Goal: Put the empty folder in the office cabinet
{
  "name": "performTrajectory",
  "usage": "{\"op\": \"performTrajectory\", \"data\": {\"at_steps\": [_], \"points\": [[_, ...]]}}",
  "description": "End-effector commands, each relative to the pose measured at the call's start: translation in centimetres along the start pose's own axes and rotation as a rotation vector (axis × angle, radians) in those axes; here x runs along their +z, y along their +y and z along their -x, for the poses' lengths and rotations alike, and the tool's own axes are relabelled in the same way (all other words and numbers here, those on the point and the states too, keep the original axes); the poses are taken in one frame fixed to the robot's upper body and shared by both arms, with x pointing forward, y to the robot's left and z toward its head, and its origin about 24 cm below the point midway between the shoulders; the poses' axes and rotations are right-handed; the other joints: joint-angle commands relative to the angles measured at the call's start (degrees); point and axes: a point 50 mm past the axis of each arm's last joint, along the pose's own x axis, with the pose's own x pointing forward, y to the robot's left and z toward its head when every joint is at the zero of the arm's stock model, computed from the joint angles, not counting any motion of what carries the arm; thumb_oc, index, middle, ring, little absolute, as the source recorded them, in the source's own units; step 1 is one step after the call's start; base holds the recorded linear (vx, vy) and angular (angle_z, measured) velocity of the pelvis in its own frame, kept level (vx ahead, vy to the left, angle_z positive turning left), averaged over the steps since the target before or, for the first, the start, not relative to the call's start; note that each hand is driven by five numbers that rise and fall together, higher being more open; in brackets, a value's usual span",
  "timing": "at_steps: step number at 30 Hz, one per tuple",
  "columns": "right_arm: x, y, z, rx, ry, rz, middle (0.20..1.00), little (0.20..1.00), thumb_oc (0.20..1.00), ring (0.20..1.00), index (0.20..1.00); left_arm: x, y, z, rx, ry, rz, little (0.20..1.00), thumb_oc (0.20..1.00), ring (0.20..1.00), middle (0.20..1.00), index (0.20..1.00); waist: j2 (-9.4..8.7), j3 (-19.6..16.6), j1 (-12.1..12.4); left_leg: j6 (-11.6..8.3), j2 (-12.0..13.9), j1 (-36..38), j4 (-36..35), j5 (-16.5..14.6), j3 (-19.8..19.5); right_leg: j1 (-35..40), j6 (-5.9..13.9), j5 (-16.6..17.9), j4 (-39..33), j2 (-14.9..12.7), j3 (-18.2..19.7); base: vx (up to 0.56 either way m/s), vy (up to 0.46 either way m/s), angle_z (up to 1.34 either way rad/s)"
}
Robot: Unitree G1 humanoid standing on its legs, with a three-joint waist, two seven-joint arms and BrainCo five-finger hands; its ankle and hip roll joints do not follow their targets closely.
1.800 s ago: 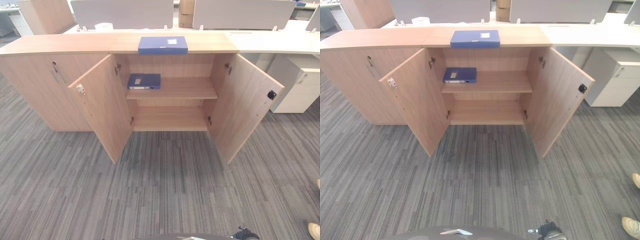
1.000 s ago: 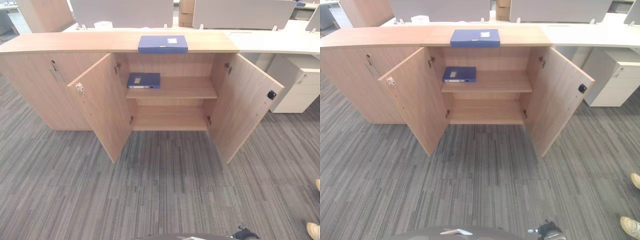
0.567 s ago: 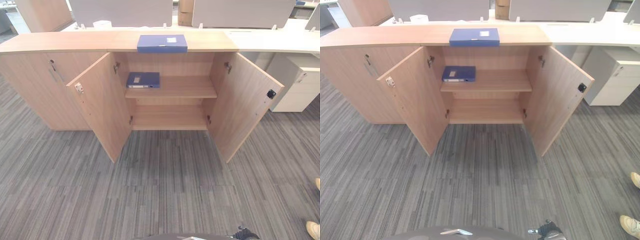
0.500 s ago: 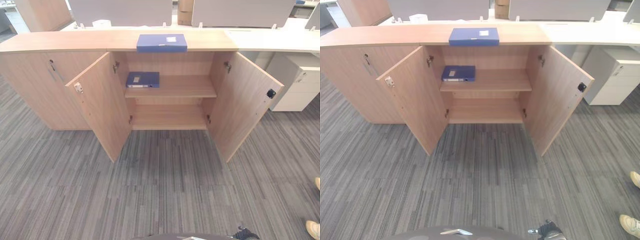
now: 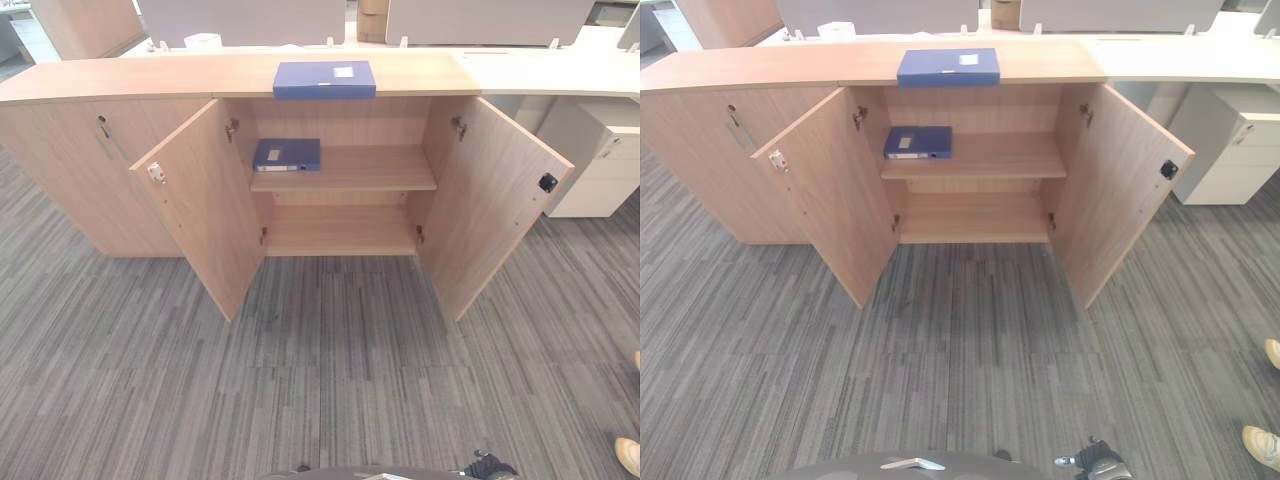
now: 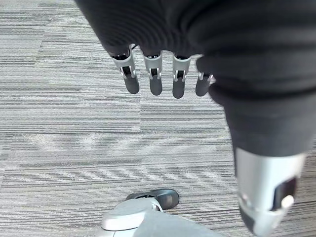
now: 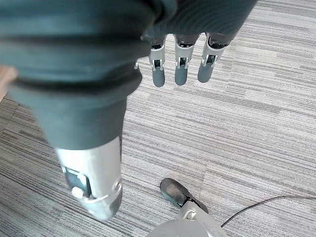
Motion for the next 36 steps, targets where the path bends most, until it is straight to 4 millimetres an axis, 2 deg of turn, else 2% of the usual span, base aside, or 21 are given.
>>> {"op": "performTrajectory", "data": {"at_steps": [1, 2, 4, 7, 10, 12, 14, 17, 19, 21, 22, 23, 25, 26, 28, 29, 30, 31, 34, 35, 36], "points": [[1.6, -2.1, 0.0, -0.058, -0.011, 0.089, 1.000, 1.000, 1.000, 1.000, 1.000, 1.3, 1.7, -0.1, 0.045, -0.020, 0.036, 1.000, 1.000, 1.000, 1.000, 1.000, -2.25, 1.42, -0.04, -3.52, 1.36, -3.89, 4.63, -5.12, 1.16, 1.17, 3.18, -4.49, 1.81, -3.14, -3.01, -0.05, -0.079, 0.08], [2.5, -2.4, 0.1, -0.063, -0.039, 0.068, 1.000, 1.000, 1.000, 1.000, 1.000, 2.1, 1.7, -0.1, 0.033, -0.054, 0.100, 1.000, 1.000, 1.000, 1.000, 1.000, -2.38, 3.02, 0.57, -3.75, 0.75, -7.51, 10.97, -6.87, 0.68, -0.04, 2.46, -5.20, 3.32, -3.53, -2.95, -0.04, -0.074, 0.10], [3.0, -2.7, 0.1, -0.074, -0.050, 0.046, 1.000, 1.000, 1.000, 1.000, 1.000, 2.8, 1.6, -0.1, 0.034, -0.078, 0.165, 1.000, 1.000, 1.000, 1.000, 1.000, -2.46, 4.17, 1.14, -3.94, 0.88, -11.42, 18.09, -8.09, 0.74, -0.12, 1.57, -6.27, 4.26, -3.80, -3.12, -0.01, -0.084, 0.03], [3.6, -3.5, 0.2, -0.099, -0.060, -0.001, 1.000, 1.000, 1.000, 1.000, 1.000, 3.2, 1.3, -0.1, 0.034, -0.085, 0.184, 1.000, 1.000, 1.000, 1.000, 1.000, -1.93, 5.77, 1.94, -4.65, 2.12, -16.69, 23.23, -4.75, 1.16, 1.20, 0.93, -7.67, 4.40, -3.83, -3.44, 0.10, -0.022, -0.05], [3.9, -3.6, 0.2, -0.101, -0.063, -0.009, 1.000, 1.000, 1.000, 1.000, 1.000, 2.6, 1.1, -0.1, 0.028, -0.064, 0.180, 1.000, 1.000, 1.000, 1.000, 1.000, -1.67, 5.46, 2.34, -4.38, 2.48, -18.86, 21.10, -4.42, 1.36, 2.02, 1.27, -8.61, 4.25, -3.82, -3.20, 0.22, 0.046, -0.04], [4.1, -3.8, 0.3, -0.104, -0.067, -0.009, 1.000, 1.000, 1.000, 1.000, 1.000, 1.5, 0.9, -0.1, 0.025, -0.024, 0.189, 1.000, 1.000, 1.000, 1.000, 1.000, -0.50, 4.45, 3.37, -5.41, 3.98, -20.61, 13.63, 1.33, 0.38, 3.77, 2.19, -9.86, 3.36, -3.36, -2.54, 0.35, 0.126, 0.03], [4.1, -3.9, 0.3, -0.108, -0.063, -0.016, 1.000, 1.000, 1.000, 1.000, 1.000, 1.0, 0.7, -0.1, 0.023, -0.009, 0.192, 1.000, 1.000, 1.000, 1.000, 1.000, 0.12, 4.54, 4.33, -6.81, 5.24, -22.22, 9.05, 5.01, 0.41, 6.51, 3.03, -10.64, 2.18, -3.52, -2.27, 0.37, 0.111, 0.06], [3.7, -3.9, 0.2, -0.108, -0.049, -0.026, 1.000, 1.000, 1.000, 1.000, 1.000, 0.4, 0.5, -0.1, 0.022, 0.005, 0.200, 1.000, 1.000, 1.000, 1.000, 1.000, 0.80, 4.36, 5.28, -7.67, 6.65, -23.13, 4.48, 6.94, 1.15, 9.32, 4.02, -11.35, 1.22, -4.13, -1.55, 0.37, 0.137, 0.14], [2.9, -3.8, 0.2, -0.104, -0.024, -0.047, 1.000, 1.000, 1.000, 1.000, 1.000, -1.0, 0.5, 0.0, 0.026, 0.046, 0.219, 1.000, 1.000, 1.000, 1.000, 1.000, 1.76, 2.95, 6.59, -8.62, 8.26, -23.23, 0.76, 9.69, 2.93, 12.79, 5.74, -12.08, 0.21, -5.54, 0.29, 0.56, 0.251, -0.12], [2.5, -3.7, 0.2, -0.098, -0.011, -0.050, 1.000, 1.000, 1.000, 1.000, 1.000, -1.5, 0.5, 0.1, 0.025, 0.065, 0.222, 1.000, 1.000, 1.000, 1.000, 1.000, 1.98, 1.99, 7.01, -8.25, 7.90, -22.48, 0.58, 9.94, 2.88, 13.65, 6.30, -12.23, 0.25, -6.04, 0.70, 0.42, 0.216, -0.62], [1.3, -3.3, 0.1, -0.080, 0.028, -0.060, 1.000, 1.000, 1.000, 1.000, 1.000, -2.3, 0.8, 0.2, 0.036, 0.081, 0.239, 1.000, 1.000, 1.000, 1.000, 1.000, 2.04, 0.39, 7.44, -7.41, 5.81, -22.08, 0.85, 10.91, 2.30, 14.34, 7.52, -12.51, 1.86, -8.53, 0.67, 0.48, 0.290, -0.93], [0.7, -3.2, 0.1, -0.074, 0.046, -0.074, 1.000, 1.000, 1.000, 1.000, 1.000, -2.6, 0.9, 0.3, 0.038, 0.092, 0.239, 1.000, 1.000, 1.000, 1.000, 1.000, 1.77, -0.45, 7.54, -6.48, 4.24, -21.27, 0.80, 10.09, 2.47, 14.41, 8.47, -12.42, 3.56, -10.24, 0.61, 0.63, 0.363, -0.76], [-0.1, -2.6, 0.1, -0.074, 0.063, -0.149, 1.000, 1.000, 1.000, 1.000, 1.000, -5.5, -0.6, 0.8, 0.022, 0.155, 0.236, 1.000, 1.000, 1.000, 1.000, 1.000, -0.26, -1.20, 9.87, -4.14, 0.45, -19.24, 1.28, 8.24, 2.14, 13.93, 10.32, -9.69, 8.52, -13.85, -0.51, 0.45, 0.235, -0.46], [-0.4, -2.4, 0.1, -0.069, 0.063, -0.187, 1.000, 1.000, 1.000, 1.000, 1.000, -6.2, -0.2, 0.9, 0.048, 0.174, 0.219, 1.000, 1.000, 1.000, 1.000, 1.000, -1.04, -1.03, 10.30, -2.78, -1.49, -18.12, 1.42, 7.01, 2.12, 12.37, 10.99, -6.65, 13.54, -16.08, -1.17, 0.35, 0.239, -0.32], [-0.2, -2.7, 0.1, -0.079, 0.040, -0.253, 1.000, 1.000, 1.000, 1.000, 1.000, -7.3, 0.1, 1.2, 0.071, 0.205, 0.238, 1.000, 1.000, 1.000, 1.000, 1.000, -1.46, -0.26, 11.14, 0.26, -5.31, -16.27, 1.58, 4.68, 2.31, 7.49, 11.51, 5.64, 24.72, -21.59, -1.88, 0.26, 0.308, 0.04], [0.0, -3.0, 0.1, -0.088, 0.029, -0.295, 1.000, 1.000, 1.000, 1.000, 1.000, -7.4, 0.5, 1.3, 0.081, 0.210, 0.234, 1.000, 1.000, 1.000, 1.000, 1.000, -1.37, 0.33, 10.87, 1.34, -6.68, -14.43, 0.94, 3.70, 1.73, 5.57, 10.55, 8.44, 29.50, -23.06, -2.26, 0.29, 0.320, 0.12], [0.2, -3.2, 0.2, -0.102, 0.014, -0.342, 1.000, 1.000, 1.000, 1.000, 1.000, -7.2, 0.9, 1.3, 0.095, 0.205, 0.223, 1.000, 1.000, 1.000, 1.000, 1.000, -0.91, 0.57, 10.56, 2.02, -7.08, -12.79, 0.26, 2.58, 1.30, 3.69, 9.63, 9.48, 32.30, -23.56, -3.56, 0.39, 0.284, 0.18], [0.6, -3.7, 0.2, -0.132, -0.013, -0.433, 1.000, 1.000, 1.000, 1.000, 1.000, -7.2, 1.5, 1.3, 0.118, 0.199, 0.227, 1.000, 1.000, 1.000, 1.000, 1.000, -0.86, 1.82, 9.93, 2.48, -8.07, -9.59, -1.52, 0.55, 0.75, 0.23, 9.62, 9.51, 34.31, -26.74, -7.79, 0.30, 0.183, 0.36], [0.9, -4.1, 0.2, -0.141, -0.032, -0.471, 1.000, 1.000, 1.000, 1.000, 1.000, -7.1, 1.8, 1.3, 0.128, 0.193, 0.235, 1.000, 1.000, 1.000, 1.000, 1.000, -0.14, 2.46, 9.30, 2.24, -7.30, -8.65, -1.81, 0.01, 0.13, -2.19, 8.83, 7.73, 33.03, -26.59, -9.54, 0.20, -0.007, 0.47], [1.3, -4.5, 0.3, -0.148, -0.050, -0.499, 1.000, 1.000, 1.000, 1.000, 1.000, -6.7, 2.5, 1.3, 0.142, 0.179, 0.240, 1.000, 1.000, 1.000, 1.000, 1.000, 1.52, 3.90, 8.05, 1.64, -5.51, -6.99, -1.85, -0.79, -0.73, -6.14, 8.21, 4.51, 28.39, -25.22, -10.94, 0.21, -0.152, 0.56], [1.4, -4.6, 0.3, -0.150, -0.054, -0.507, 1.000, 1.000, 1.000, 1.000, 1.000, -6.4, 2.8, 1.2, 0.151, 0.170, 0.232, 1.000, 1.000, 1.000, 1.000, 1.000, 2.09, 4.99, 7.27, 1.14, -4.63, -5.91, -1.80, -1.23, -1.13, -7.72, 8.09, 3.74, 24.44, -23.73, -11.40, 0.34, -0.230, 0.49]]}}
